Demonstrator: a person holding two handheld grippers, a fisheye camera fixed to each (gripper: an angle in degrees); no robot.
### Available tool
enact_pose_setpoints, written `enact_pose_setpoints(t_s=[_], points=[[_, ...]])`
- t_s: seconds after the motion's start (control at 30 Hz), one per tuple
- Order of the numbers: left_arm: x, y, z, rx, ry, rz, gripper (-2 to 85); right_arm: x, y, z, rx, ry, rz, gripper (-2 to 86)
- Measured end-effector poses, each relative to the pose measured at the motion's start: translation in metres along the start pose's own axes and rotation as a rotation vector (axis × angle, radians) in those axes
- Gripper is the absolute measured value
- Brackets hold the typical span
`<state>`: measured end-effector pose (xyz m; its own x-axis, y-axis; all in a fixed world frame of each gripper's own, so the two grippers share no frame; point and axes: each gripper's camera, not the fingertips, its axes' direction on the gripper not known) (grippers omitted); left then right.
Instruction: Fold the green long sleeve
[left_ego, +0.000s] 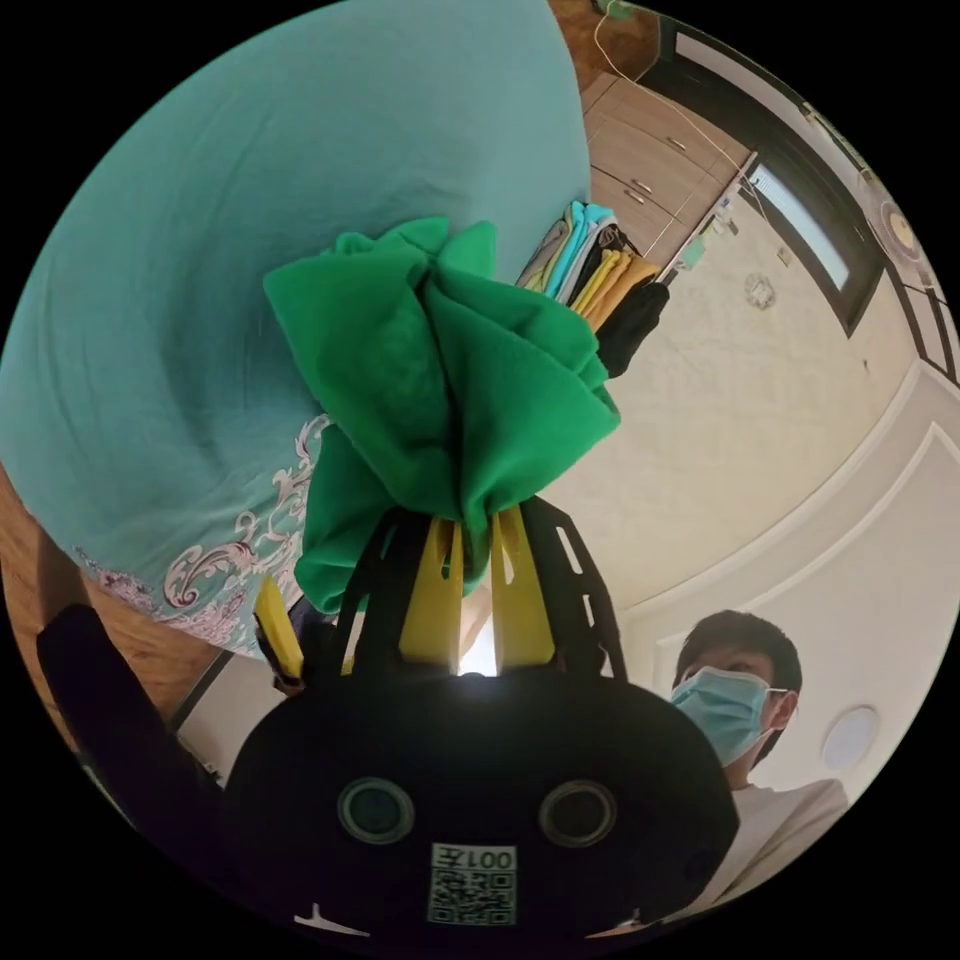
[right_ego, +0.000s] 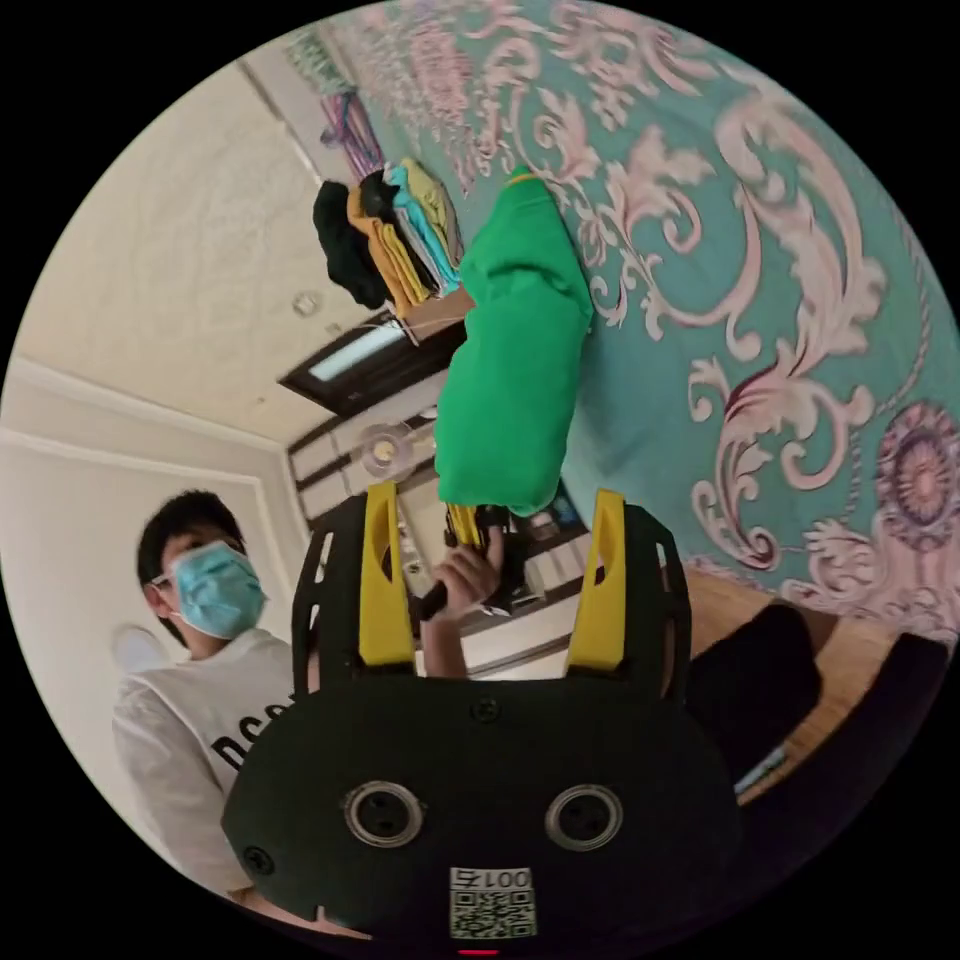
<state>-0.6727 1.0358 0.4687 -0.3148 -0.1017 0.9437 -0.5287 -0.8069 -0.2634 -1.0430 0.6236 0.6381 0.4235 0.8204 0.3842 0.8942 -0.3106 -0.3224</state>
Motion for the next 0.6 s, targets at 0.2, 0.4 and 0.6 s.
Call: enact_pose_setpoints(t_s=[0.2,0.4,0.6], points=[[0.011,0.000,-0.018,-0.050,-0.003,-0.037,-0.1,0.047,-0.025,0.049,-0.028,-0.429,0.098,18.5],[0.068,-0.001,-0.069,-0.159,-0.122,0.041,-1.0,-0.011,-0.008,0.048,-0.051,-0.343,-0.051,9.7],[0.170,0.032,-0.108,-0.390,-0.237,0.134,-1.1,-0.158,0.065,0.067,-0.200,0.002,-0.227,8.6]])
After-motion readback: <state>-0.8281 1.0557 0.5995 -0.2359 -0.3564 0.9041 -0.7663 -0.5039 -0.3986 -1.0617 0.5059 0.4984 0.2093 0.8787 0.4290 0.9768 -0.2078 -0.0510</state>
